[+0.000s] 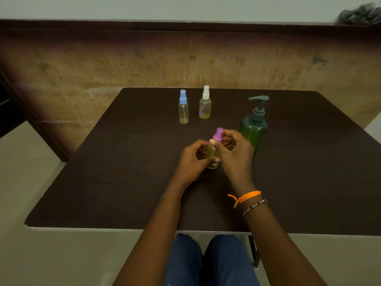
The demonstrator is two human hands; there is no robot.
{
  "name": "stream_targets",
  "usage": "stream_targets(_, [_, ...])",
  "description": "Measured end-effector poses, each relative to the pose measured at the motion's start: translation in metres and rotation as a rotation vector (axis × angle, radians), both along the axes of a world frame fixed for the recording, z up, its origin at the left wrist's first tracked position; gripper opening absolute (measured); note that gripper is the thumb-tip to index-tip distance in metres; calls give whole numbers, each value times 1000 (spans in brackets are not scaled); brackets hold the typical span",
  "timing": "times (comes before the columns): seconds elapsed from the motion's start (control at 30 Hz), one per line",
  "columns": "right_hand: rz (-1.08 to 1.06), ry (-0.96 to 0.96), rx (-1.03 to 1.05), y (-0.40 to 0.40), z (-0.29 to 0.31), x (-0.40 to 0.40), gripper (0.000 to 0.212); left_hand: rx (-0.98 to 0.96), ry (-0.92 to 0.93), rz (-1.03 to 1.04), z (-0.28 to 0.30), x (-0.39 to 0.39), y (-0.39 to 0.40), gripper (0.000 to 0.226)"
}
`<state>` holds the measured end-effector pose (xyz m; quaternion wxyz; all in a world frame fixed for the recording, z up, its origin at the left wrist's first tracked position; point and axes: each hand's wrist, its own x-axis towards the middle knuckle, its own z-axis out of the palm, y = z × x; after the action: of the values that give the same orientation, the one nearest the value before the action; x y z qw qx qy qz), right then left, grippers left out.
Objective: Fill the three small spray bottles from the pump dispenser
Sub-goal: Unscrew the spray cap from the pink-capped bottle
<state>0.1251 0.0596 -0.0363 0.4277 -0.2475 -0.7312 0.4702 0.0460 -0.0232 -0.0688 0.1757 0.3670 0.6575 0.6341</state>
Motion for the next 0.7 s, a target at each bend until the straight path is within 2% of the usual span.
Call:
stream_targets(0.17, [257, -43, -62, 10, 2, 4, 31, 16, -51, -24, -2, -2, 0, 30])
stream_targets(0.33, [317, -64, -28, 13, 10, 5, 28, 29, -69, -29, -3, -1, 2, 32])
stream_targets(0.5, [233, 140, -29, 18, 31, 17, 29, 19, -95, -17, -5, -2, 5, 34])
stream_targets(0.7, [-64, 322, 92, 36, 34, 57, 34, 8, -91, -1, -6, -3, 9, 32])
